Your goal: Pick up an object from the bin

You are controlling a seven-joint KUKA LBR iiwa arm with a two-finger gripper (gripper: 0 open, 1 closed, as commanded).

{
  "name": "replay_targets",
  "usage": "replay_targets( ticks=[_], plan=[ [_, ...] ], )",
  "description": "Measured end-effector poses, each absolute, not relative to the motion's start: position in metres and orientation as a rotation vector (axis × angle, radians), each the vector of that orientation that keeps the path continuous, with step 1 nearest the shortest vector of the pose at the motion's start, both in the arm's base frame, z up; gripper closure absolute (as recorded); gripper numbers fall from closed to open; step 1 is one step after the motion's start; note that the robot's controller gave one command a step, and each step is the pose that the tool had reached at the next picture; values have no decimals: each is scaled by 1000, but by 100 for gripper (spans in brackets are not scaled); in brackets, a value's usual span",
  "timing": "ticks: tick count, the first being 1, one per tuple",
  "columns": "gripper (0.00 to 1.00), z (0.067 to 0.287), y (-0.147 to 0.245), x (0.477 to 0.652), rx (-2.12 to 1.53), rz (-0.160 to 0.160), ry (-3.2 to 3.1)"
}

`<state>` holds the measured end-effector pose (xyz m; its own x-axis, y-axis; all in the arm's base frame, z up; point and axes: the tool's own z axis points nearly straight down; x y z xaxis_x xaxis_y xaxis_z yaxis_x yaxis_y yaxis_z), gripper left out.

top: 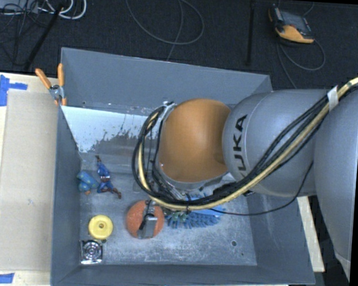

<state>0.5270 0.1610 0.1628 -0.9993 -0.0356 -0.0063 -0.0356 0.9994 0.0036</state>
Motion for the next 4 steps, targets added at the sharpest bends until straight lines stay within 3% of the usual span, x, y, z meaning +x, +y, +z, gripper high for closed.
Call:
replay_targets(
  ticks=[1, 2, 3, 4],
  plan=[
    [0, 131, 128, 527, -151, -8, 3145],
    [0, 115, 130, 550, -163, 3, 3134],
    [100, 72, 113, 567, -220, 2, 3138],
    [100, 72, 113, 567, -219, 3, 3138]
  ],
)
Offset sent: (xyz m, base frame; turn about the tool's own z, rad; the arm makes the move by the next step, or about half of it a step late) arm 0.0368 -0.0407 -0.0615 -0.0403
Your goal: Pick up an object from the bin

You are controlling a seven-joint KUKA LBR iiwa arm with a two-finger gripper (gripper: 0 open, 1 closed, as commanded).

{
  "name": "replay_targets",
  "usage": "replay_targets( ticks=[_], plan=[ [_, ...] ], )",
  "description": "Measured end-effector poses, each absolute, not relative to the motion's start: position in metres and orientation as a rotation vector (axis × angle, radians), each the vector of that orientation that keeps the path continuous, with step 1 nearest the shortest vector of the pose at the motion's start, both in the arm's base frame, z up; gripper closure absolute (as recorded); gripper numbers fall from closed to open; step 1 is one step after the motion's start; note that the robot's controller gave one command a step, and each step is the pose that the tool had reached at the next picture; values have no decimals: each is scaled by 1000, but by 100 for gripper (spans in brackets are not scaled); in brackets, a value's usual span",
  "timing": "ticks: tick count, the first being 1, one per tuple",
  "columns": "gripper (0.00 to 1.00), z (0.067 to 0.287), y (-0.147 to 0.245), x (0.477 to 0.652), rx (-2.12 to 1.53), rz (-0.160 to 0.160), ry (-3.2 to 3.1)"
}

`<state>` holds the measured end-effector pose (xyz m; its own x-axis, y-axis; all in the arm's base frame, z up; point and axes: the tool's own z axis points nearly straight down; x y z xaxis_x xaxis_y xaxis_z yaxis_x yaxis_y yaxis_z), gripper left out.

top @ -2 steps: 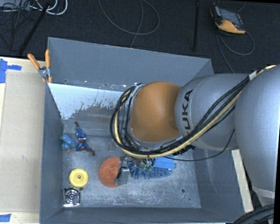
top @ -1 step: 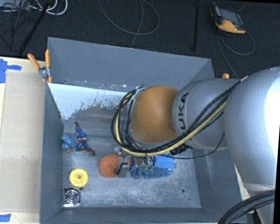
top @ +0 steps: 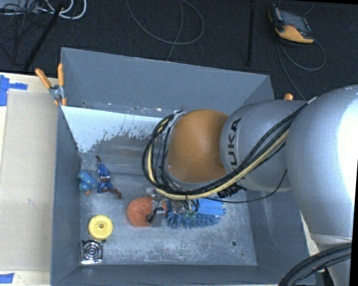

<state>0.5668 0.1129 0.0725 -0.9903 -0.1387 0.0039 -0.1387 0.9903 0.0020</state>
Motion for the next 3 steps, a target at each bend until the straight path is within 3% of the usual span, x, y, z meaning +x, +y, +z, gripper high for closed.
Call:
replay_targets(
  ticks=[1, 2, 3],
  plan=[
    [100, 189, 114, 564, 181, -1, -3137],
    [100, 189, 114, 564, 181, -1, -3137],
    [100, 305, 112, 558, 175, 0, -3138]
  ],
)
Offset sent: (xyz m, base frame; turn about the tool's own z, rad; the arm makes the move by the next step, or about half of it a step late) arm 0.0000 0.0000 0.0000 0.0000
